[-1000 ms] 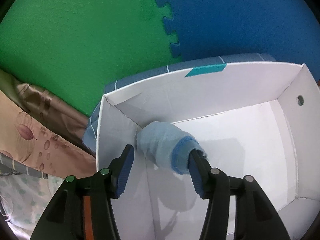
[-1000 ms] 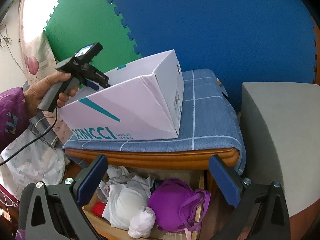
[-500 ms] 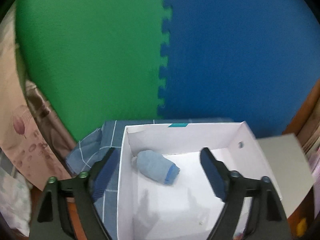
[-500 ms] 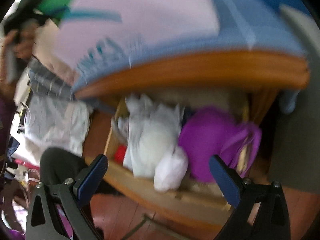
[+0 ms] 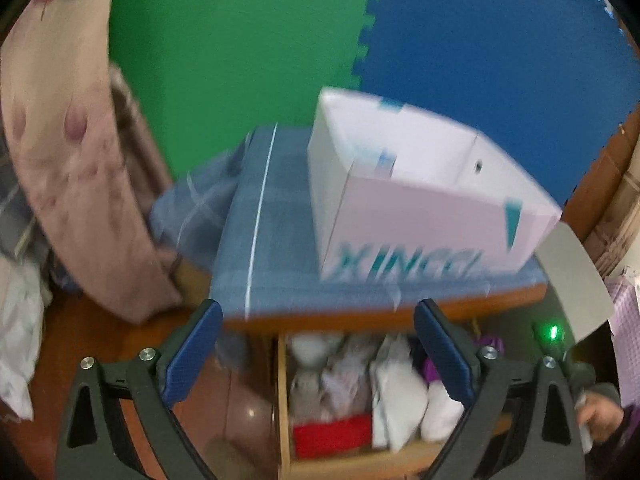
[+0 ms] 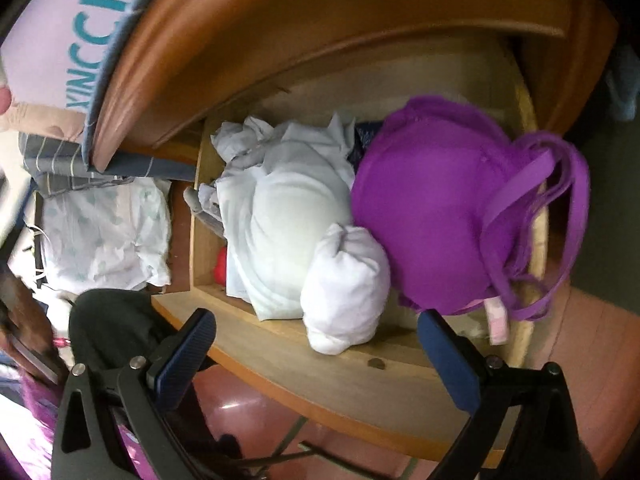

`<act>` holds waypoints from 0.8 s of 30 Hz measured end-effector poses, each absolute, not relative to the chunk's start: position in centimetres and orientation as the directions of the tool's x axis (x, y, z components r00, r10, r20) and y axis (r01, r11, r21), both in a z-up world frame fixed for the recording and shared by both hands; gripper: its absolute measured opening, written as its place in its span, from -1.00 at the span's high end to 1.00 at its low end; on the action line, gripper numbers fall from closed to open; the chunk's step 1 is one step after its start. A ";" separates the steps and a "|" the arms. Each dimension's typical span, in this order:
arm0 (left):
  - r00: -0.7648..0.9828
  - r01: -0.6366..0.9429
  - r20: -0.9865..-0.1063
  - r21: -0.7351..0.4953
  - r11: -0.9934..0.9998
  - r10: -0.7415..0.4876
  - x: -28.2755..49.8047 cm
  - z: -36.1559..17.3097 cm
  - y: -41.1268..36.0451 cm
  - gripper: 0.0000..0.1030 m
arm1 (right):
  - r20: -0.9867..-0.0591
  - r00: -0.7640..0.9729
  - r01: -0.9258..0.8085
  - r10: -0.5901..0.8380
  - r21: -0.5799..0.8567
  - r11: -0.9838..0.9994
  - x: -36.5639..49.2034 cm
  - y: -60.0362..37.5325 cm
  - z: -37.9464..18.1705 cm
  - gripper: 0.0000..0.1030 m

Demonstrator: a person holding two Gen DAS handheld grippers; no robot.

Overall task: Take underwear out of drawer
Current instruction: 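Lower the right tool into the drawer and grasp the white rolled sock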

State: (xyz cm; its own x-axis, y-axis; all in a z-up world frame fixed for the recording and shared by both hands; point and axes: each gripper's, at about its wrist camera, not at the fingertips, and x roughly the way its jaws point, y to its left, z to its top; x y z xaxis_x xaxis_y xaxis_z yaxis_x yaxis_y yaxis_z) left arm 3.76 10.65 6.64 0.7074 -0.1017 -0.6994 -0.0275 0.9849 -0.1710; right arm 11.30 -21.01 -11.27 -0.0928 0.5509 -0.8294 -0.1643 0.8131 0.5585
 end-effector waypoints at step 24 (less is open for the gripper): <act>0.661 -0.086 -0.722 -0.344 0.935 -0.205 3.0 3.0 12.8 -0.98 | -0.895 -0.096 -0.185 0.435 0.445 0.876 11.6 -18.8 -14.1 0.23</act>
State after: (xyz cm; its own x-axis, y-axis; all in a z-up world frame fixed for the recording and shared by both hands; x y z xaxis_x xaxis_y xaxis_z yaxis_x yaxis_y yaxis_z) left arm 3.01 12.81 2.98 0.6610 -0.2047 -0.7219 -0.0864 0.9349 -0.3443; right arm 11.65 -18.76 -14.05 -0.0955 0.4349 -0.8954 -0.1848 0.8761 0.4453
